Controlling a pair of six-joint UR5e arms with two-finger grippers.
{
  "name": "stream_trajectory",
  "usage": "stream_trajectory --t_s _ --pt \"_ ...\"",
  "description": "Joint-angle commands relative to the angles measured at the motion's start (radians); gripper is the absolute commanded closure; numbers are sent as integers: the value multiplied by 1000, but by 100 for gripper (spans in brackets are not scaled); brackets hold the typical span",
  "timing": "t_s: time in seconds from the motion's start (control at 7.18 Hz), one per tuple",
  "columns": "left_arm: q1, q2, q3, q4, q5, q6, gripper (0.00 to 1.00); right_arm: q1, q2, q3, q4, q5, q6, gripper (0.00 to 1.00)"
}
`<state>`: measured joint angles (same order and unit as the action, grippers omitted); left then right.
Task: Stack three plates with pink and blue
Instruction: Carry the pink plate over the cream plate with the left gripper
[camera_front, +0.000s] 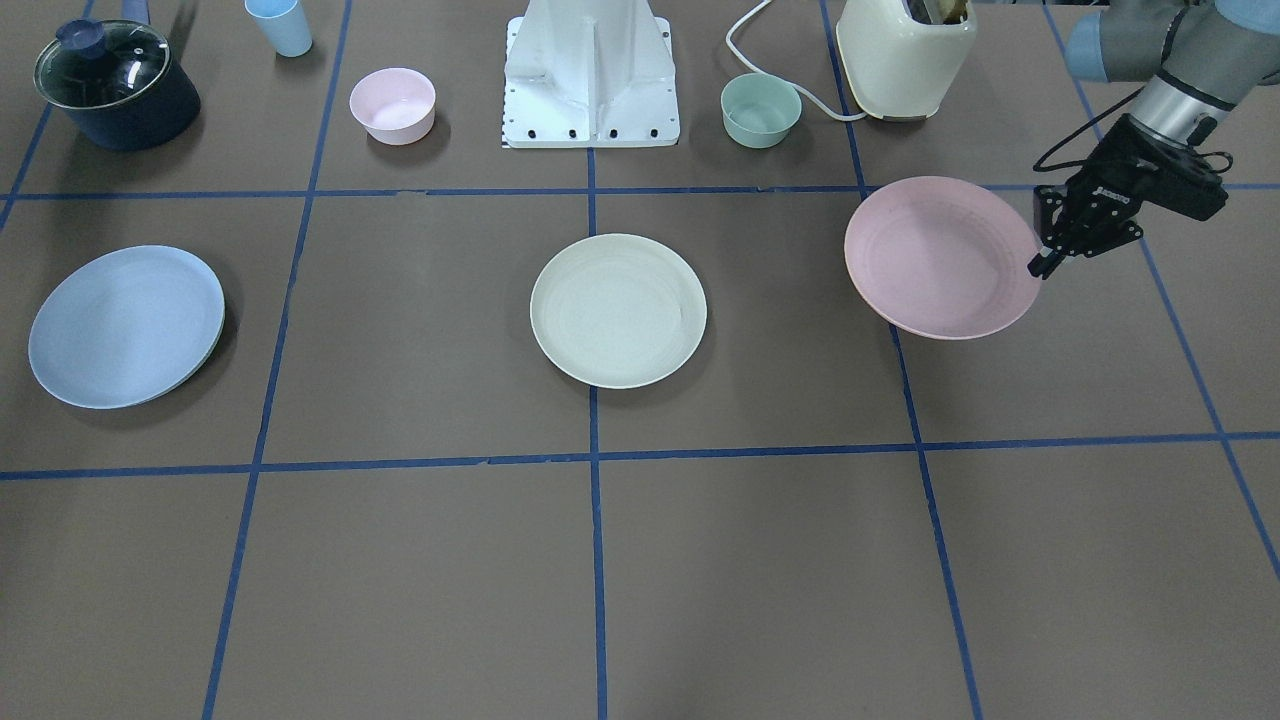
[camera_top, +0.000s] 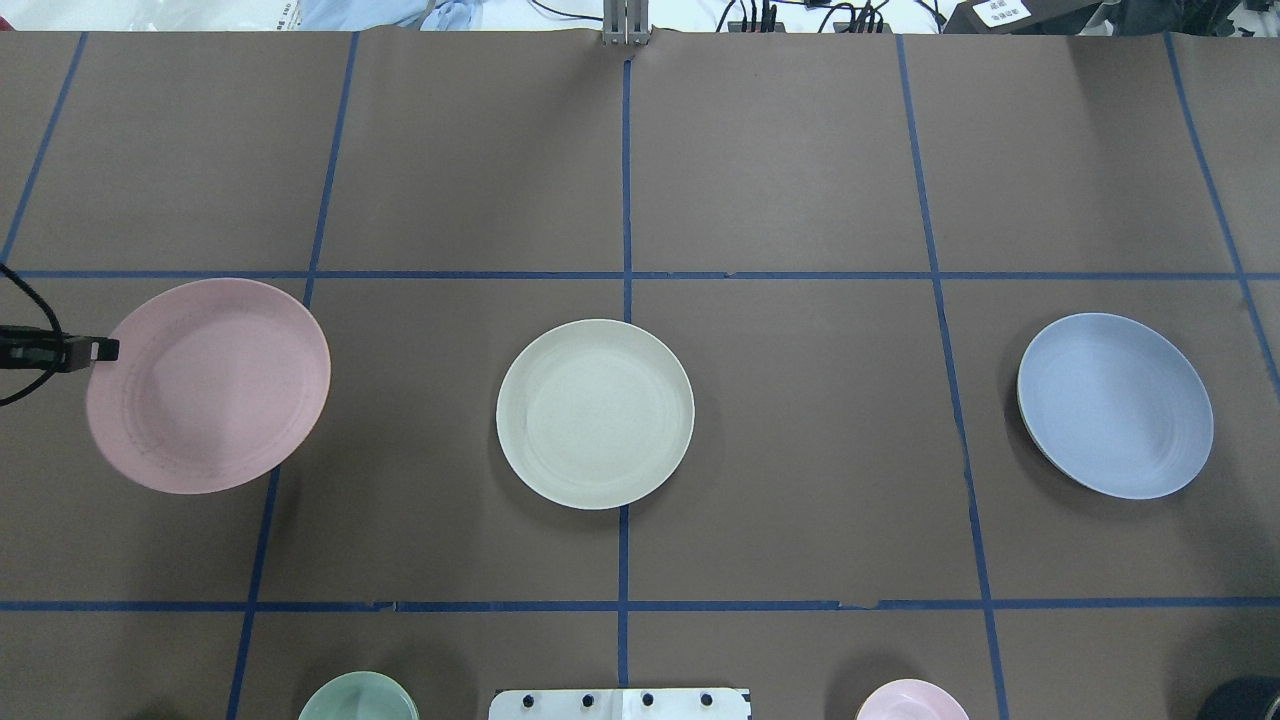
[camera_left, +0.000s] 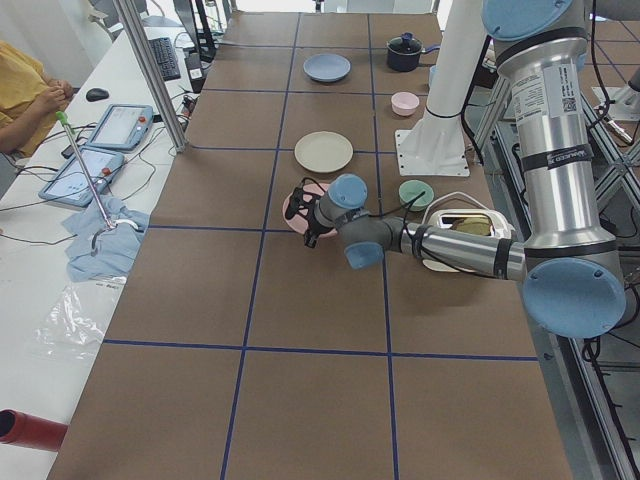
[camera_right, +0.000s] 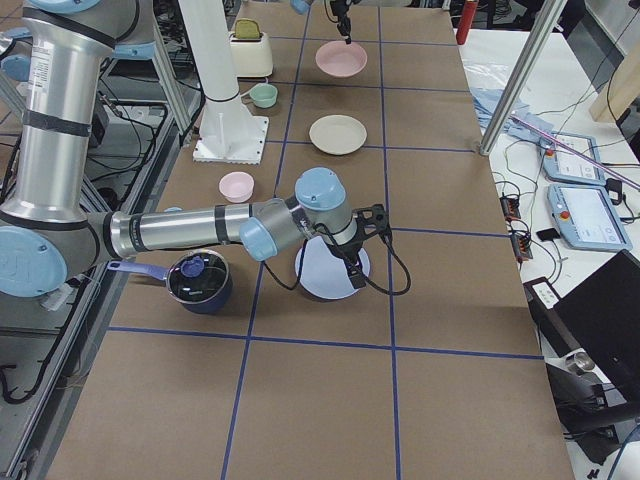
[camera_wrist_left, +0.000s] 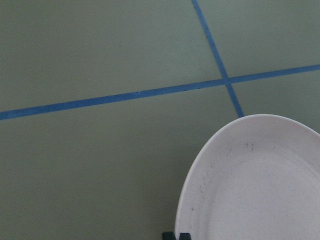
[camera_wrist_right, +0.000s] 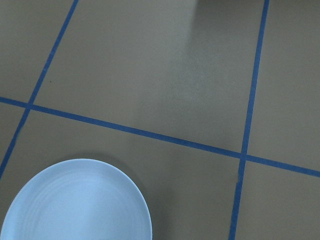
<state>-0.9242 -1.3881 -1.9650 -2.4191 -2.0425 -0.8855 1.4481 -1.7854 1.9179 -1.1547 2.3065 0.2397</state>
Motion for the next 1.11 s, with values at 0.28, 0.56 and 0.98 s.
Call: stream_trajectory --t_s 0.28,0.56,0.98 --pt "293 -432 -89 496 187 -339 100 0 4 7 1 85 9 0" --pt "419 -535 22 502 286 -463 100 0 11 6 3 85 33 0" --pt "467 -603 133 496 340 -512 100 0 8 6 1 77 32 0"
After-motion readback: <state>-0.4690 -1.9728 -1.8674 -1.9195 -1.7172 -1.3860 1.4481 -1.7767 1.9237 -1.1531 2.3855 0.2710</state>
